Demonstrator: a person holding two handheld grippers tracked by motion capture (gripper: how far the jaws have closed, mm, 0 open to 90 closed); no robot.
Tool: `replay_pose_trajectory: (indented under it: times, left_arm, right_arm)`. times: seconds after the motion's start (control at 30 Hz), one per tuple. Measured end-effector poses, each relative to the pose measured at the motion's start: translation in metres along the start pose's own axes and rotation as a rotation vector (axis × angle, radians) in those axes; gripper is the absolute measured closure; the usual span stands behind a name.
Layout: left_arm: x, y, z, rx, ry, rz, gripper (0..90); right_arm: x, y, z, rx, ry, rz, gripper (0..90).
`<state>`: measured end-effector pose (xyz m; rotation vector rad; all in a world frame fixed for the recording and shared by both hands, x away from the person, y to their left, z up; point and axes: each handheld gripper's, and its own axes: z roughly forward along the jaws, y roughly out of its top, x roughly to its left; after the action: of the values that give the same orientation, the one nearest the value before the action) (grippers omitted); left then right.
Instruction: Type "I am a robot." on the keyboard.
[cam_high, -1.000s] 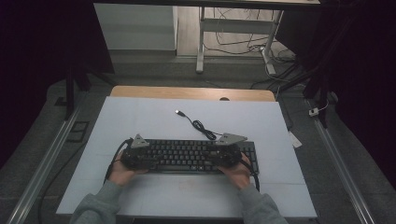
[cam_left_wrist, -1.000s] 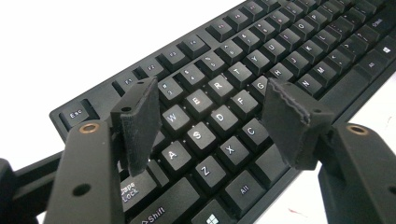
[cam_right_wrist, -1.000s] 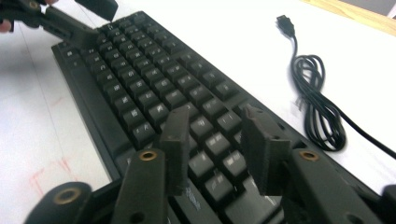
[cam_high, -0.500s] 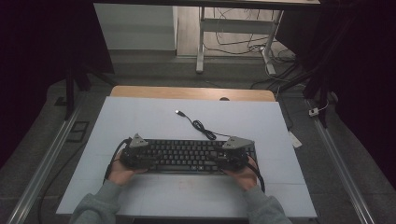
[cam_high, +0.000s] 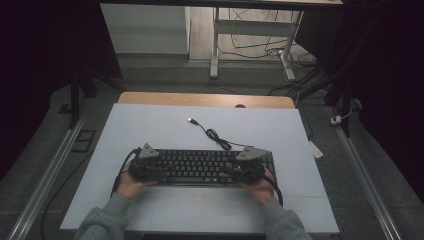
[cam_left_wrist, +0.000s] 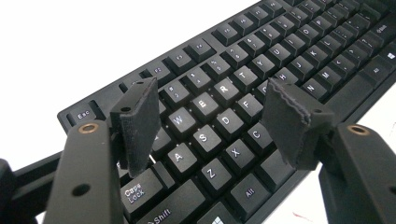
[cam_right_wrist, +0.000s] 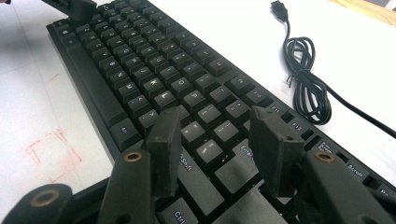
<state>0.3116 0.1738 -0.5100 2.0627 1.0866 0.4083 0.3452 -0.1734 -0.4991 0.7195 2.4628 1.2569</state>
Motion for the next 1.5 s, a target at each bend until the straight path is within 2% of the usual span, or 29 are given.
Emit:
replay_pose_trajectory:
  times: [0.1,0.23,0.43,0.6,0.8,0.87,1.17,1.5]
  left_arm:
    - [-0.002,0.001,0.0,-0.017,-0.005,-0.006,37.0]
    - [-0.006,0.003,0.001,-0.044,-0.039,-0.012,40.4]
    - [-0.014,0.005,0.006,-0.045,-0.075,0.008,48.2]
    - [-0.019,0.006,0.01,-0.032,-0.095,0.032,60.8]
    - [-0.026,0.007,0.015,-0.005,-0.101,0.079,84.0]
    - [-0.028,0.008,0.017,0.004,-0.107,0.089,88.9]
    - [-0.041,0.012,0.031,0.04,-0.127,0.122,89.1]
    - [-0.044,0.011,0.035,0.073,-0.125,0.131,89.0]
  right_arm:
    - [0.0,0.0,0.0,0.002,0.001,0.0,54.2]
    - [0.001,0.0,0.001,0.006,0.0,-0.002,54.1]
    - [0.001,0.0,0.002,0.01,0.001,-0.005,54.1]
    - [0.001,0.0,0.003,0.01,0.001,-0.009,54.1]
    - [0.001,0.0,0.005,0.012,0.007,-0.01,54.0]
    - [0.001,0.0,0.005,0.02,0.006,-0.014,54.0]
    - [0.002,0.001,0.005,0.019,0.007,-0.016,54.0]
    - [0.001,0.0,0.004,0.018,0.003,-0.015,53.9]
